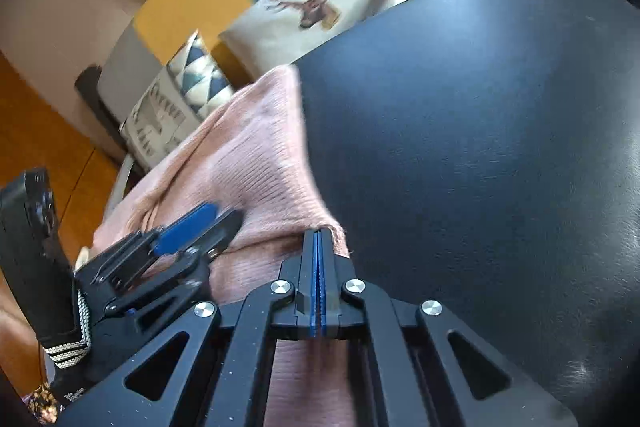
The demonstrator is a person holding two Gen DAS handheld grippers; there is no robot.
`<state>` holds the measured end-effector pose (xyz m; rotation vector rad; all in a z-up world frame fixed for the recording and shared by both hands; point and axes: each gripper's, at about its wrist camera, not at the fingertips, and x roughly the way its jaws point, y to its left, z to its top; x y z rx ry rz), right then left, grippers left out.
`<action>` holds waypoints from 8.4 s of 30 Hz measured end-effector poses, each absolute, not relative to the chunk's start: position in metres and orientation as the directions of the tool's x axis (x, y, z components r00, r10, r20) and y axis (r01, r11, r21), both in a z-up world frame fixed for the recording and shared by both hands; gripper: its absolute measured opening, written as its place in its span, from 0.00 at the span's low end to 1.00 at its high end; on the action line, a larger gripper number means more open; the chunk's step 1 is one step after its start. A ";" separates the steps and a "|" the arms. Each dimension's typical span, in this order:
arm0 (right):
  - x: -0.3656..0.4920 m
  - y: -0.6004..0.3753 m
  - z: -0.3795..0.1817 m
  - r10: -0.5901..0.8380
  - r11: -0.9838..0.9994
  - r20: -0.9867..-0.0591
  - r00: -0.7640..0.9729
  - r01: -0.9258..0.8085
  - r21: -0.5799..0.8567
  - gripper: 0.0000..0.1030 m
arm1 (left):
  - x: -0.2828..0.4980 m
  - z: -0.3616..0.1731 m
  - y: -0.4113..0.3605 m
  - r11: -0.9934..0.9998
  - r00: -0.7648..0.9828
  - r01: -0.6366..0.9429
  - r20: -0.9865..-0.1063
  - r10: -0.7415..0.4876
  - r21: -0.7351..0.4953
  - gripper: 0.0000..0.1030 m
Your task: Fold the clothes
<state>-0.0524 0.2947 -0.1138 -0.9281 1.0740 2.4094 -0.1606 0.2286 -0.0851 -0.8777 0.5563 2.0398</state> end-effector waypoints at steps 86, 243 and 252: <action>0.154 0.160 -0.076 -0.120 -0.761 -0.699 -0.705 -0.386 0.521 0.60 | -0.077 -0.082 -0.293 -0.727 -0.278 -0.547 -0.728 0.626 -0.415 0.30; -0.045 0.273 -0.143 -0.373 0.047 -0.259 -0.891 -0.297 0.954 0.18 | -0.372 -0.151 -0.263 -0.159 -0.304 0.259 -0.237 0.923 -0.953 0.15; -0.040 0.292 -0.136 -0.231 0.242 -0.108 -0.967 -0.165 0.956 0.57 | -0.362 -0.133 -0.252 -0.248 -0.235 0.200 -0.292 0.927 -0.948 0.15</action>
